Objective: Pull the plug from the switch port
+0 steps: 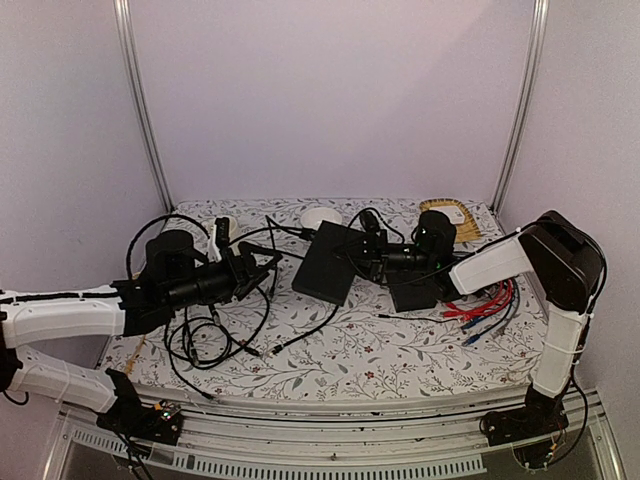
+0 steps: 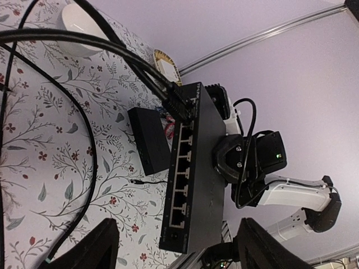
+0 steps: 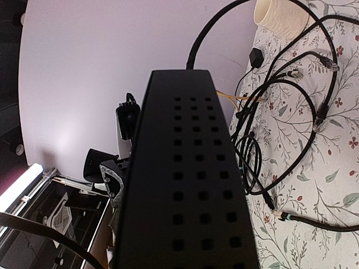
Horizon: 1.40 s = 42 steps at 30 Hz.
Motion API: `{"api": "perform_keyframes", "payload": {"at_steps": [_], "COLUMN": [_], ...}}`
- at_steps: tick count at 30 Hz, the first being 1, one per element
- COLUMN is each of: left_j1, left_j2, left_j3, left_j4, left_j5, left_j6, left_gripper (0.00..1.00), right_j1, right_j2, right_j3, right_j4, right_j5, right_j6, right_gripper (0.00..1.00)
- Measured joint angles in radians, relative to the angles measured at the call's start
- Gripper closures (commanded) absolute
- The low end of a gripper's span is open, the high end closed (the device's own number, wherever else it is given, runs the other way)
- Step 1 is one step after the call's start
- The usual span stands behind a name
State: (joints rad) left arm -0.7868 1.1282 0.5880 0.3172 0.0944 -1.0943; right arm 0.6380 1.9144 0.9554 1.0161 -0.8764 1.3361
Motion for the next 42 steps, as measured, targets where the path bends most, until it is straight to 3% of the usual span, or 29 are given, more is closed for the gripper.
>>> {"api": "perform_keyframes", "payload": {"at_steps": [18,42], "left_j1": [0.000,0.029], "left_j2": [0.204,0.357], "left_j3": [-0.029,-0.029], "left_j4": [0.359,0.592], "left_j5": [-0.002,0.023], "left_j6": [0.034,0.028], "left_gripper": [0.27,0.32], "right_j1": [0.003,0.035], "right_j2": [0.000,0.000], "right_j3": [-0.013,-0.013], "right_j4": [0.080,0.093], "right_j5": [-0.035,-0.045], "right_j6": [0.087,0.106], "right_gripper": [0.98,0.98]}}
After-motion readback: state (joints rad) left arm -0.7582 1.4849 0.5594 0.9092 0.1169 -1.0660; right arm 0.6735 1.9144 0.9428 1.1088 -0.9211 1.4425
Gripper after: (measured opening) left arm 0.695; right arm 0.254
